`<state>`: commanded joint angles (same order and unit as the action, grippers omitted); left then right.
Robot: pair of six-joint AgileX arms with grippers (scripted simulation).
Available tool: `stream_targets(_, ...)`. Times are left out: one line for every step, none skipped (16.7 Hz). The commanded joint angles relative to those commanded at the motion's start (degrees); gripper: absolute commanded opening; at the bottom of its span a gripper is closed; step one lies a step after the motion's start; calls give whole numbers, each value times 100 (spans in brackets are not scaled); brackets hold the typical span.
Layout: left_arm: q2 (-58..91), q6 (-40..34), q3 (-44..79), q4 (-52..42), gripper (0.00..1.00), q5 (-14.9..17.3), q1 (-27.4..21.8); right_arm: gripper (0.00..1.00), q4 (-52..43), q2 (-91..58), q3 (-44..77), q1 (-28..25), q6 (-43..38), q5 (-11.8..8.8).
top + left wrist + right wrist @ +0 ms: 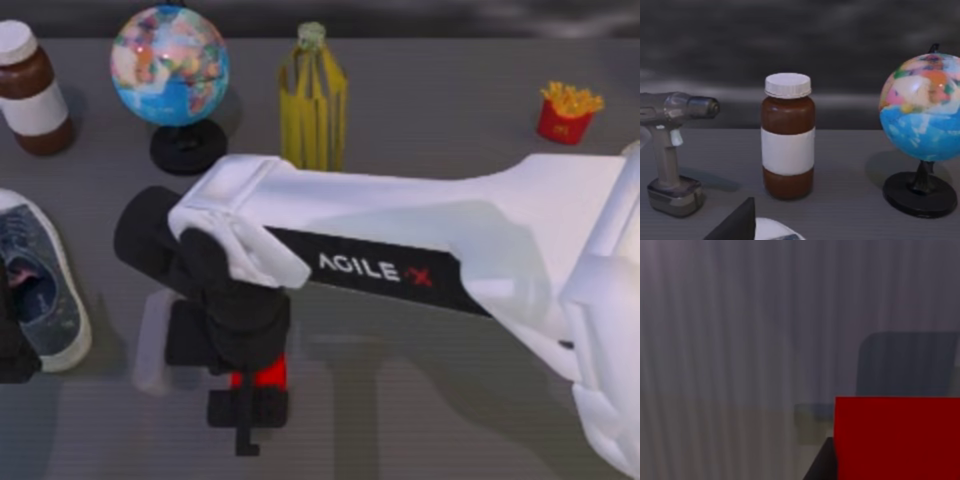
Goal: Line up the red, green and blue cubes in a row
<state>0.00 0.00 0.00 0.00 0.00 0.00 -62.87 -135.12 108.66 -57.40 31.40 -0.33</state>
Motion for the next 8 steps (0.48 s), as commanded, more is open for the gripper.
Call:
stream_targets(0,0,0,0,100,0,0,8,0,0,0,0,0,0)
stream_targets(0,0,0,0,100,0,0,15,0,0,0,0,0,0)
stream_targets(0,0,0,0,100,0,0,23,0,0,0,0,0,0)
stream_targets(0,0,0,0,100,0,0,30,0,0,0,0,0,0)
stream_targets(0,0,0,0,100,0,0,38,0,0,0,0,0,0)
stream_targets(0,0,0,0,100,0,0,45,0,0,0,0,0,0)
stream_targets(0,0,0,0,100,0,0,53,0,0,0,0,0,0)
stream_targets(0,0,0,0,100,0,0,60,0,0,0,0,0,0)
